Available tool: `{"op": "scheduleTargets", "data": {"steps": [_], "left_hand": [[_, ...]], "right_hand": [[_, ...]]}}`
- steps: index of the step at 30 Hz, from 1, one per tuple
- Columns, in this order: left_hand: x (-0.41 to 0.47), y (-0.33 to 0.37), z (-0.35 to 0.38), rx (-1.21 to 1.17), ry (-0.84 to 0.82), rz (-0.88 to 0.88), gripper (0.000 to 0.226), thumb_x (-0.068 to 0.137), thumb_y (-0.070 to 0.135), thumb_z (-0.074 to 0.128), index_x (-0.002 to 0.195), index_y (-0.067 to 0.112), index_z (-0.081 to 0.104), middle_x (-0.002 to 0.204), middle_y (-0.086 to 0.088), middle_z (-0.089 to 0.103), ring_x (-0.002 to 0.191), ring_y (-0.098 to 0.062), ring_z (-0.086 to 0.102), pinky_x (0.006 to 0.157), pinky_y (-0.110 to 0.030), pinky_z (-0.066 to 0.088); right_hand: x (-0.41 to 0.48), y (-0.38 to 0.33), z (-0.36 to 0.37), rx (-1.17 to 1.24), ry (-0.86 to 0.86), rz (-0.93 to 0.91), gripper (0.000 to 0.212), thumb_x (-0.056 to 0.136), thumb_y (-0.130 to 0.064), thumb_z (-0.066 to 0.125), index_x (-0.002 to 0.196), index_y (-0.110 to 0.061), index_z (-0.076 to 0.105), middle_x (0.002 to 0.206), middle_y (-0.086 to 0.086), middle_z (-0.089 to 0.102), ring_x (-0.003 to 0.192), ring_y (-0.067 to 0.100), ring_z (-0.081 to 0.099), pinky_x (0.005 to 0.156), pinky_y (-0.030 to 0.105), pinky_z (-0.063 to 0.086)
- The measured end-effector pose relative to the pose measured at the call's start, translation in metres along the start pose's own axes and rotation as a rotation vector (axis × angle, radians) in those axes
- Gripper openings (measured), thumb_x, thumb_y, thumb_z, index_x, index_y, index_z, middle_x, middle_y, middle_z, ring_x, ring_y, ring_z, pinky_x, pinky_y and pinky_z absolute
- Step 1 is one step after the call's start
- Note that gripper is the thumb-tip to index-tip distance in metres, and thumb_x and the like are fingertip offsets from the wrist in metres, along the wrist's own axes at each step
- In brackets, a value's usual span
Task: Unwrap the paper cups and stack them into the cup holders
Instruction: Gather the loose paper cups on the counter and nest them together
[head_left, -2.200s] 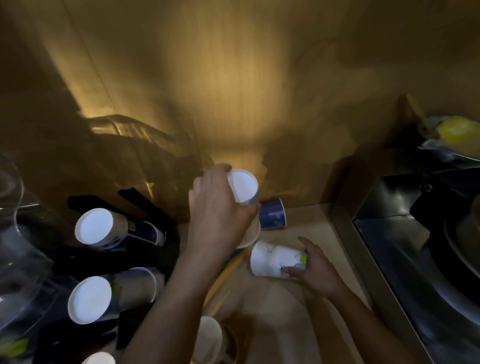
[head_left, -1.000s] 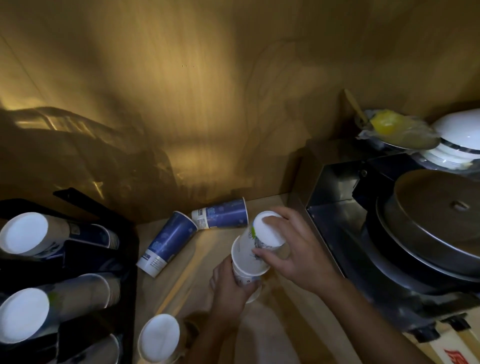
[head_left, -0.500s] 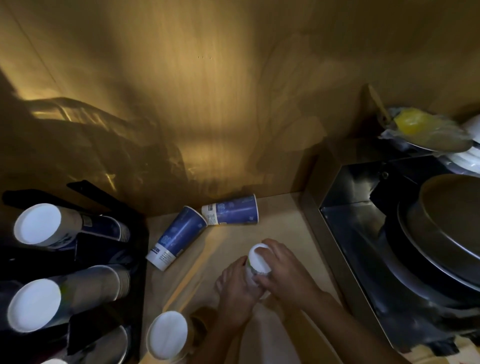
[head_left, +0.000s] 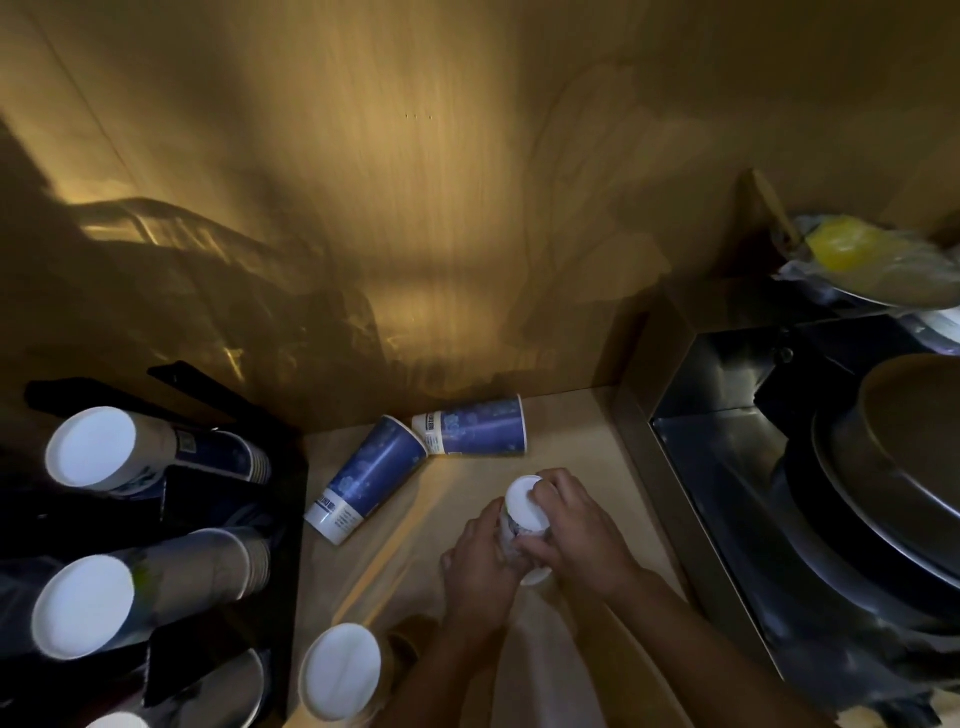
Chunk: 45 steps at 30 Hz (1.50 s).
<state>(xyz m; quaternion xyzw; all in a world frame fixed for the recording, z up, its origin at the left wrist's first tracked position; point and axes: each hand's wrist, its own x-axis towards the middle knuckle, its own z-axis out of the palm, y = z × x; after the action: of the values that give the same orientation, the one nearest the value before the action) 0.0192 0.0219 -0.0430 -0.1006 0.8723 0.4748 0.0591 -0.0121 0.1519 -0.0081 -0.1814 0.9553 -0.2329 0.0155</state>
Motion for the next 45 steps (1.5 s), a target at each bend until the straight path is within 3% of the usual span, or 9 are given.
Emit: {"op": "scheduleTargets", "data": {"steps": [9, 14, 18, 21, 24, 27, 33, 41, 45], "left_hand": [[0.009, 0.019, -0.021, 0.298, -0.154, -0.074, 0.049, 0.079, 0.042, 0.066, 0.121, 0.023, 0.049, 0.122, -0.003, 0.059, 0.109, -0.022, 0.056, 0.095, -0.041, 0.045], [0.008, 0.046, -0.071, 0.361, -0.251, -0.006, 0.055, 0.084, 0.039, 0.061, 0.133, 0.024, 0.041, 0.132, -0.003, 0.054, 0.115, -0.02, 0.054, 0.095, -0.035, 0.046], [0.008, 0.066, -0.124, 0.308, -0.169, 0.077, 0.056, 0.085, 0.035, 0.063, 0.135, 0.022, 0.042, 0.134, -0.005, 0.055, 0.119, -0.021, 0.054, 0.098, -0.035, 0.045], [0.019, 0.071, -0.157, 0.304, -0.002, 0.104, 0.049, 0.083, 0.032, 0.065, 0.128, 0.019, 0.049, 0.125, -0.008, 0.061, 0.112, -0.023, 0.058, 0.09, -0.03, 0.047], [0.04, 0.059, -0.177, 0.27, 0.085, 0.024, 0.048, 0.083, 0.032, 0.065, 0.125, 0.015, 0.05, 0.123, -0.011, 0.062, 0.108, -0.024, 0.059, 0.089, -0.031, 0.047], [0.064, 0.035, -0.181, 0.201, 0.037, -0.084, 0.048, 0.081, 0.03, 0.069, 0.123, 0.013, 0.053, 0.12, -0.01, 0.062, 0.096, -0.017, 0.055, 0.082, -0.028, 0.044], [0.095, -0.024, -0.173, 0.495, -0.128, -0.369, 0.08, 0.074, 0.039, 0.071, 0.141, 0.021, 0.03, 0.146, -0.015, 0.034, 0.13, -0.036, 0.036, 0.101, -0.038, 0.036], [0.111, -0.06, -0.154, 0.529, -0.165, -0.468, 0.068, 0.079, 0.04, 0.062, 0.135, 0.016, 0.032, 0.14, -0.012, 0.043, 0.127, -0.031, 0.043, 0.103, -0.04, 0.036], [0.115, -0.062, -0.152, 0.462, -0.251, -0.526, 0.075, 0.081, 0.043, 0.056, 0.142, 0.02, 0.02, 0.142, -0.01, 0.041, 0.128, -0.029, 0.044, 0.107, -0.044, 0.036]], "right_hand": [[0.003, -0.006, -0.005, -0.082, -0.033, -0.012, 0.048, 0.08, -0.043, 0.058, 0.116, -0.014, 0.046, 0.127, 0.008, 0.045, 0.107, 0.025, 0.047, 0.083, 0.033, 0.038], [0.018, -0.009, -0.032, -0.09, -0.048, -0.071, 0.04, 0.08, -0.051, 0.056, 0.11, -0.024, 0.054, 0.118, -0.002, 0.05, 0.104, 0.018, 0.05, 0.081, 0.03, 0.036], [0.045, -0.021, -0.054, -0.097, -0.036, -0.111, 0.027, 0.084, -0.041, 0.056, 0.102, -0.021, 0.055, 0.106, 0.004, 0.06, 0.097, 0.025, 0.056, 0.074, 0.032, 0.039], [0.07, -0.034, -0.059, -0.103, -0.045, -0.14, 0.026, 0.085, -0.034, 0.057, 0.104, -0.016, 0.055, 0.107, 0.008, 0.061, 0.099, 0.028, 0.056, 0.077, 0.036, 0.043], [0.094, -0.043, -0.054, -0.11, -0.078, -0.177, 0.024, 0.086, -0.032, 0.056, 0.104, -0.017, 0.054, 0.106, 0.006, 0.058, 0.098, 0.025, 0.055, 0.073, 0.034, 0.039], [0.117, -0.046, -0.039, -0.139, -0.095, -0.21, 0.021, 0.086, -0.03, 0.054, 0.103, -0.017, 0.055, 0.106, 0.005, 0.059, 0.098, 0.025, 0.054, 0.071, 0.03, 0.031], [0.16, -0.038, 0.0, -0.235, -0.168, -0.23, 0.026, 0.084, -0.029, 0.054, 0.107, -0.018, 0.055, 0.115, 0.008, 0.056, 0.104, 0.028, 0.051, 0.082, 0.033, 0.039], [0.207, -0.025, 0.056, -0.369, -0.332, -0.279, 0.052, 0.085, -0.028, 0.053, 0.133, -0.019, 0.034, 0.135, 0.007, 0.043, 0.123, 0.026, 0.038, 0.102, 0.037, 0.026], [0.216, -0.018, 0.071, -0.438, -0.399, -0.251, 0.063, 0.083, -0.03, 0.056, 0.137, -0.021, 0.026, 0.136, 0.006, 0.042, 0.124, 0.024, 0.038, 0.101, 0.039, 0.025]]}}
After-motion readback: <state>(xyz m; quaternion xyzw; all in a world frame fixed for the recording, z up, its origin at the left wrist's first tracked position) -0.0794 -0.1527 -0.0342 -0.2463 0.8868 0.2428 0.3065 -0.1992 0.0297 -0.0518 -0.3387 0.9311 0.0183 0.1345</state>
